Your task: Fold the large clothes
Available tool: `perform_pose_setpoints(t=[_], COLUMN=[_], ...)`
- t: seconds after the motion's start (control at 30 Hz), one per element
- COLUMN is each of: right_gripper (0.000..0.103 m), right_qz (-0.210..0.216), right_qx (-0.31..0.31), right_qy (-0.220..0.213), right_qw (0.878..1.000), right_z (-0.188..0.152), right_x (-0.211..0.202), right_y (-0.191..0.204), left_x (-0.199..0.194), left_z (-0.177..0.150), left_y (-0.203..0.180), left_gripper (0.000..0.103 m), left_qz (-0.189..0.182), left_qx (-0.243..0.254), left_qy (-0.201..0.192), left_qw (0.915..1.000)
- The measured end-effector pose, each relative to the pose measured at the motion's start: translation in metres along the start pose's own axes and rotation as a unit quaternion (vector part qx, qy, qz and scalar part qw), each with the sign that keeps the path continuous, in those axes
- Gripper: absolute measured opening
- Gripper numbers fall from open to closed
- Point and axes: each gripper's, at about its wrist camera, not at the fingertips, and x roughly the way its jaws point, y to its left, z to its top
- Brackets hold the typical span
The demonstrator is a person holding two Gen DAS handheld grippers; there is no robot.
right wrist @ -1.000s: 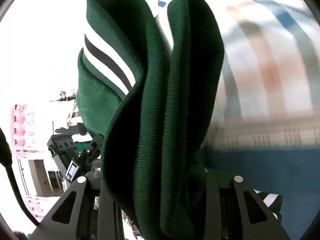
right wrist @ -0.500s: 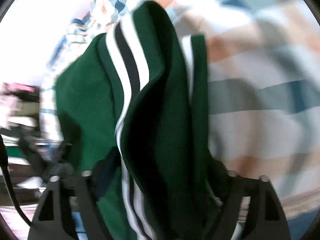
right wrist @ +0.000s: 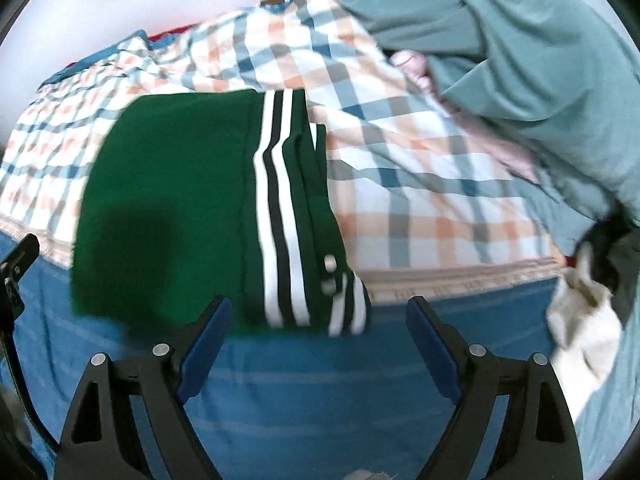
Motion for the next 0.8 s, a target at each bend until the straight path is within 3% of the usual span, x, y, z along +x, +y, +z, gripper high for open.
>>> perform_pose_setpoints(t=[0.53, 0.8], right_gripper=[0.09, 0.09], right_qz=[-0.005, 0.001], right_qx=[0.029, 0.015], right_qy=[-0.109, -0.151], right_qw=[0.994, 0.988], right_z=[-0.115, -0.176], right_x=[-0.357, -0.488], right_y=[-0.053, -0.062], left_x=[-0.3, -0.397], left_z=[-0.029, -0.054], left_y=[0.01, 0.018], left_gripper=[0.101, 0.101], left_qz=[-0.04, -0.028], left_qx=[-0.023, -0.014], left_qy=[-0.03, -0.059], left_qw=[0.9985, 0.9978])
